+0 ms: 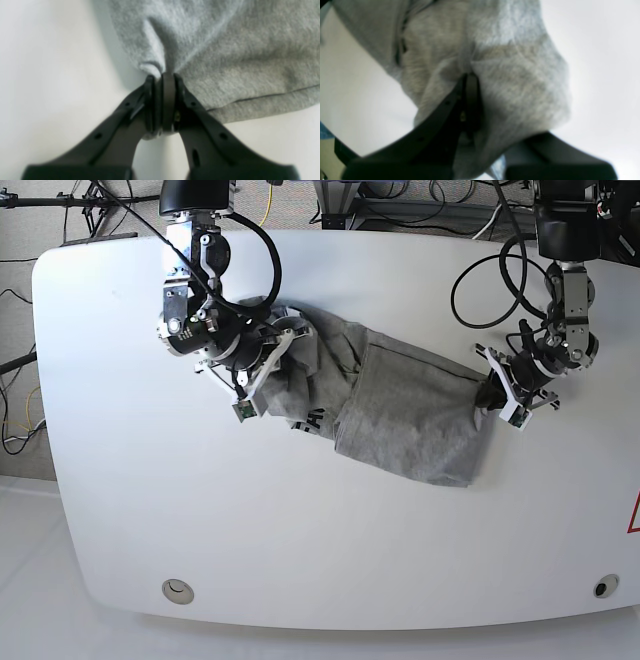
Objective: Fold the T-shirt properly
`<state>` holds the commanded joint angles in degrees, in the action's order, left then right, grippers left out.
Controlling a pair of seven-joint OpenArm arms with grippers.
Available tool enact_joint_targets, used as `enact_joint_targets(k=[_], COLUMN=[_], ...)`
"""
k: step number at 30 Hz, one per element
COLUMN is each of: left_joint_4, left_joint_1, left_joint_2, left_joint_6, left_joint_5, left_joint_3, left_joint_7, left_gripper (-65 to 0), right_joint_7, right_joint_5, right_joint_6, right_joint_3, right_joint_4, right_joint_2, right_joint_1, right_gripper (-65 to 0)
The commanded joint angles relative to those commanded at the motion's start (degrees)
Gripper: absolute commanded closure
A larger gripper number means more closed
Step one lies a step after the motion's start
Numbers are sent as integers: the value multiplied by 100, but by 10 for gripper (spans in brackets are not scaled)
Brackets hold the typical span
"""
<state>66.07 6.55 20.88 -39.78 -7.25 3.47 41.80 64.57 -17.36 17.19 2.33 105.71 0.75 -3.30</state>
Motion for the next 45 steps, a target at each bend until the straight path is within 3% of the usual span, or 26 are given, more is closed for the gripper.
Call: enact_joint_targets(k=[7,21,31,45], left_joint_4=[0,0,0,0], left_joint_1=[281,316,308,308], left_joint_2=[0,-26,-35,-132], left_joint_6=[0,-9,-9,-9], left_joint_5=[9,18,18,18], left_joint_3=[0,0,0,0], left_joint_7=[0,0,0,0], left_gripper=[0,0,0,0], right_joint_7=[0,264,290,264], right_joint_5=[0,-158,-484,-440], right_joint_6=[18,26,-18,-18], right_joint_3=[299,202,-527,-1354], right_joint_4=[0,26,0,-985], right_joint_2=[0,-211,-255,-826], right_joint_1=[44,615,967,1723], right_gripper=[0,0,0,0])
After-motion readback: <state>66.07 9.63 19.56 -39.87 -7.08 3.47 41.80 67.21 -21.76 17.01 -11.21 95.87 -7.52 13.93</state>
